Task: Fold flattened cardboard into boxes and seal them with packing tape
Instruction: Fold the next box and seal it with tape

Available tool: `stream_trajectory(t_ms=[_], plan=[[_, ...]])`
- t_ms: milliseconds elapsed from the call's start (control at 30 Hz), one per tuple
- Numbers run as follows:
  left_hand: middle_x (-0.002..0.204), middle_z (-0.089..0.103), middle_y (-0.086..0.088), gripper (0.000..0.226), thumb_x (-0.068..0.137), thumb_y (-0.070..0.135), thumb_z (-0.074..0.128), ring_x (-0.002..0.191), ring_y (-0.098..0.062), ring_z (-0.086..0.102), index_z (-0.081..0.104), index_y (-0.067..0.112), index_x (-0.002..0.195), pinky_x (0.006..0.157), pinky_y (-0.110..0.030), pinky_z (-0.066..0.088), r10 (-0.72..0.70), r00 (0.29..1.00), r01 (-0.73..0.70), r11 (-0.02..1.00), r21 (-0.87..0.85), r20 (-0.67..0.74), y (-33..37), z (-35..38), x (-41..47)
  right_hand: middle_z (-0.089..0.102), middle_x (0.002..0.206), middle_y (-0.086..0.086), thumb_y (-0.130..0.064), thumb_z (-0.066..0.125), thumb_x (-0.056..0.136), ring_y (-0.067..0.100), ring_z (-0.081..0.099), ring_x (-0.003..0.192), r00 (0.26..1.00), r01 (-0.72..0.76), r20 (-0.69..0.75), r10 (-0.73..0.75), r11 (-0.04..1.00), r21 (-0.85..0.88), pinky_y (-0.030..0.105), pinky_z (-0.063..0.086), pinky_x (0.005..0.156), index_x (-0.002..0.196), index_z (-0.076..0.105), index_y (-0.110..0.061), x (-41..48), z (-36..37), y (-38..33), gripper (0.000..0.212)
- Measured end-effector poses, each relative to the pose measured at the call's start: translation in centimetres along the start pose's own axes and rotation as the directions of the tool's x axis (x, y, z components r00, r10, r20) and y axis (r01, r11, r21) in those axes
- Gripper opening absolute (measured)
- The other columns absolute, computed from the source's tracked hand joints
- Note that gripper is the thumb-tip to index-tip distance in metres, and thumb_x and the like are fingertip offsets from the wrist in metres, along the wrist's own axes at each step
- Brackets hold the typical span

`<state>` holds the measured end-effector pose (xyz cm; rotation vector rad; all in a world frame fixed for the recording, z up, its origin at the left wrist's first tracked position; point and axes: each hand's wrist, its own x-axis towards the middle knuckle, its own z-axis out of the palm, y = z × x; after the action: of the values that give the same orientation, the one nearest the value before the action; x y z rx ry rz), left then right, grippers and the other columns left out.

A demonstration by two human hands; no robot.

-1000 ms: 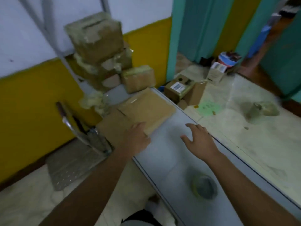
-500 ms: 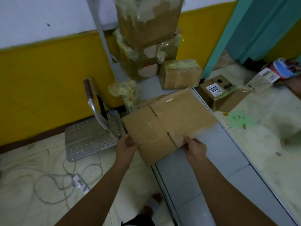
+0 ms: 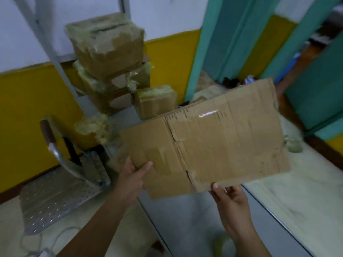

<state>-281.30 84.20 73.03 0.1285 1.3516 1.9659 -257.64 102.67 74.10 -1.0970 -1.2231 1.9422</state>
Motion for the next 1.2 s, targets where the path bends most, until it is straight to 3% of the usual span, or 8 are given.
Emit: stream_trajectory(t_ms=[167, 233, 333, 467, 667, 867, 1033, 1200], plan=[[0.127, 0.076, -0.002, 0.059, 0.082, 0.017, 0.085, 0.119, -0.024, 0.073, 0.06, 0.029, 0.134, 0.095, -0.042, 0.062, 0.032, 0.981, -0.067, 0.981, 0.184, 0.191, -1.3, 8.8, -0.1, 0.061, 0.098, 0.002, -0.008, 0.045, 0.105, 0.026, 0.059, 0.101, 0.965, 0.18, -0.244, -0.101, 0.928, 0.327, 0.044, 0.054, 0.105, 0.101, 0.056, -0.029, -4.7, -13.0, -5.7, 0.025], [0.127, 0.077, 0.002, 0.059, 0.082, 0.019, 0.088, 0.118, -0.018, 0.073, 0.061, 0.029, 0.133, 0.093, -0.034, 0.062, 0.021, 0.957, -0.089, 0.971, 0.224, 0.288, -2.2, 11.9, -0.6, 0.068, 0.111, -0.001, -0.014, 0.047, 0.106, 0.028, 0.062, 0.111, 0.892, 0.268, -0.431, -0.136, 0.927, 0.262, 0.045, 0.051, 0.108, 0.117, 0.059, -0.029, -7.3, -18.4, -7.7, 0.022], [0.128, 0.076, 0.006, 0.057, 0.082, 0.021, 0.086, 0.118, -0.013, 0.072, 0.061, 0.03, 0.132, 0.088, -0.024, 0.061, -0.009, 0.908, -0.113, 0.957, 0.266, 0.418, -4.0, 16.2, -2.1, 0.071, 0.13, -0.004, -0.013, 0.06, 0.1, 0.009, 0.068, 0.117, 0.733, 0.327, -0.629, -0.257, 0.945, -0.005, 0.03, 0.057, 0.099, 0.153, 0.046, -0.023, -11.8, -24.9, -10.1, 0.056], [0.125, 0.077, 0.002, 0.054, 0.082, 0.015, 0.087, 0.117, -0.015, 0.073, 0.063, 0.025, 0.13, 0.086, -0.022, 0.06, -0.065, 0.832, -0.148, 0.931, 0.333, 0.551, -7.1, 21.0, -4.6, 0.064, 0.143, -0.001, -0.028, 0.069, 0.094, 0.011, 0.063, 0.129, 0.694, 0.321, -0.536, -0.48, 0.873, -0.367, 0.032, 0.059, 0.096, 0.15, 0.051, -0.029, -18.1, -30.2, -10.8, 0.059], [0.126, 0.077, 0.004, 0.057, 0.08, 0.018, 0.084, 0.117, -0.015, 0.074, 0.062, 0.025, 0.132, 0.086, -0.024, 0.061, -0.136, 0.768, -0.163, 0.904, 0.396, 0.626, -11.1, 24.6, -8.7, 0.067, 0.139, -0.005, -0.064, 0.081, 0.079, 0.018, 0.067, 0.124, 0.737, 0.248, -0.539, -0.408, 0.905, -0.346, 0.046, 0.057, 0.093, 0.143, 0.054, -0.043, -23.7, -33.7, -7.3, 0.072], [0.12, 0.079, 0.006, 0.056, 0.084, -0.002, 0.083, 0.109, -0.013, 0.076, 0.063, 0.025, 0.129, 0.079, -0.023, 0.062, -0.19, 0.761, -0.155, 0.876, 0.458, 0.621, -13.3, 25.0, -11.0, 0.069, 0.133, -0.011, -0.066, 0.073, 0.086, 0.01, 0.068, 0.119, 0.71, 0.213, -0.588, -0.387, 0.914, -0.345, 0.039, 0.056, 0.091, 0.139, 0.056, -0.046, -25.8, -33.8, -4.0, 0.059], [0.116, 0.081, 0.003, 0.051, 0.075, 0.013, 0.088, 0.106, -0.016, 0.077, 0.07, 0.022, 0.122, 0.088, -0.036, 0.062, -0.152, 0.81, -0.148, 0.881, 0.449, 0.566, -13.1, 24.4, -10.8, 0.069, 0.121, -0.017, -0.043, 0.057, 0.103, 0.002, 0.065, 0.112, 0.645, 0.278, -0.645, -0.409, 0.912, -0.301, 0.04, 0.051, 0.095, 0.126, 0.063, -0.043, -26.3, -33.0, -4.2, 0.024], [0.115, 0.081, -0.001, 0.065, 0.061, 0.021, 0.1, 0.104, -0.016, 0.078, 0.071, 0.02, 0.119, 0.079, -0.025, 0.064, -0.12, 0.815, -0.143, 0.907, 0.397, 0.567, -12.2, 23.4, -9.7, 0.07, 0.126, -0.003, -0.034, 0.055, 0.102, 0.017, 0.065, 0.119, 0.662, 0.377, -0.62, -0.421, 0.902, -0.21, 0.041, 0.05, 0.098, 0.126, 0.066, -0.03, -25.8, -31.9, -5.0, 0.026]])
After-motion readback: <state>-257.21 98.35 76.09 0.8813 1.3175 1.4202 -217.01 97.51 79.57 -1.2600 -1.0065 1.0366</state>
